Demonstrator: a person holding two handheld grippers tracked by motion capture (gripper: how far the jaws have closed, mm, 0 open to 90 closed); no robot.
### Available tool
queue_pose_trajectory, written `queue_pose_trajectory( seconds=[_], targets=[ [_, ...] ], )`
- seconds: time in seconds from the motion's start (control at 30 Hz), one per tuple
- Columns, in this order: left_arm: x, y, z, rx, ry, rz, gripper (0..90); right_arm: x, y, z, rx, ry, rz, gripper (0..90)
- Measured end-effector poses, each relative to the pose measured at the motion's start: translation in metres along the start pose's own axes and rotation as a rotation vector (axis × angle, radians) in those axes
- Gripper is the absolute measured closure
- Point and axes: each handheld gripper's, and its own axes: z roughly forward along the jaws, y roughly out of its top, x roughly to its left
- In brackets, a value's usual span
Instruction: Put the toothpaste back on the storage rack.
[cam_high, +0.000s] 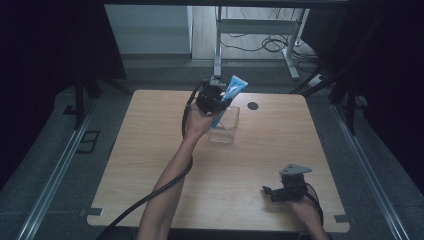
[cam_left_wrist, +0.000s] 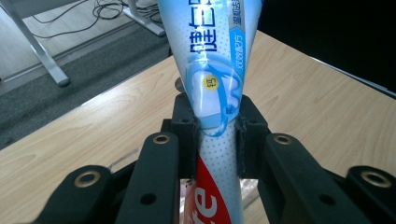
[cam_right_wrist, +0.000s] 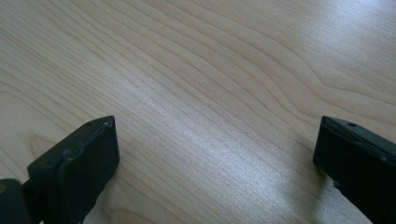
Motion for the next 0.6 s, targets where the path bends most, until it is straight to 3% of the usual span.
queue_pose_trajectory(
  seconds=[0.6],
  targets=[
    [-0.002, 0.015, 0.033, -0.046, 0.021, 0.012, 74.0, 0.0, 0.0, 0.0, 0.0, 0.0, 0.0, 0.0]
  ],
)
